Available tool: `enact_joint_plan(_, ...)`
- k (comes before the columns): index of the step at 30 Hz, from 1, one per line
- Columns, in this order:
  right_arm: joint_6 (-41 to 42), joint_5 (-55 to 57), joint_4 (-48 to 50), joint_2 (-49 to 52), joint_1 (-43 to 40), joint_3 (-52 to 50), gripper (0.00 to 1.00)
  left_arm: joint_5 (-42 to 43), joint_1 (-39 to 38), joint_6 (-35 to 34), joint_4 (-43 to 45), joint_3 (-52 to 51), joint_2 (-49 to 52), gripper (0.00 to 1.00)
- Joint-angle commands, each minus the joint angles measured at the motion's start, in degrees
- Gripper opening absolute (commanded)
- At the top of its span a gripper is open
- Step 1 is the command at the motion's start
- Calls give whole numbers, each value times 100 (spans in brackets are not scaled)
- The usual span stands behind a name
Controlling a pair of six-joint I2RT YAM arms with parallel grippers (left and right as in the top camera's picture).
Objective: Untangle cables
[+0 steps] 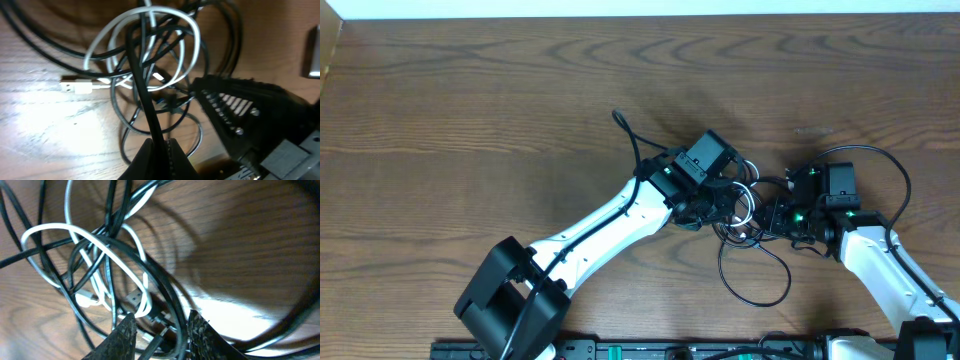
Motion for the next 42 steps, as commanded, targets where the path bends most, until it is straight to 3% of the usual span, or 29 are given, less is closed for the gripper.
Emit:
enact_joint_plan(1,269,-199,4,39,28,-37,28,527,44,289,291,-17,-109,7)
enact_joint_plan(6,264,313,-173,39,28,-37,26,1792,240,894,1134,-15,-131,7)
enact_joint_plan(15,262,586,-317,39,28,-37,15,2321,745,1733,1104,-11,-407,7)
enact_joint_plan(20,262,586,-317,39,28,-37,15,2511,1185,2210,848,-11,-511,8)
enact_joint_plan(23,262,586,-317,39,28,-37,15,2247,1388,2393,382,-13,-507,7)
enact_joint_plan(30,264,586,-315,39,28,-37,17,271,1436,2413,-1049,-20,-496,8)
enact_joint_plan(42,267,581,-323,39,28,-37,24,146,990,2538,-1128,-46,-20,8)
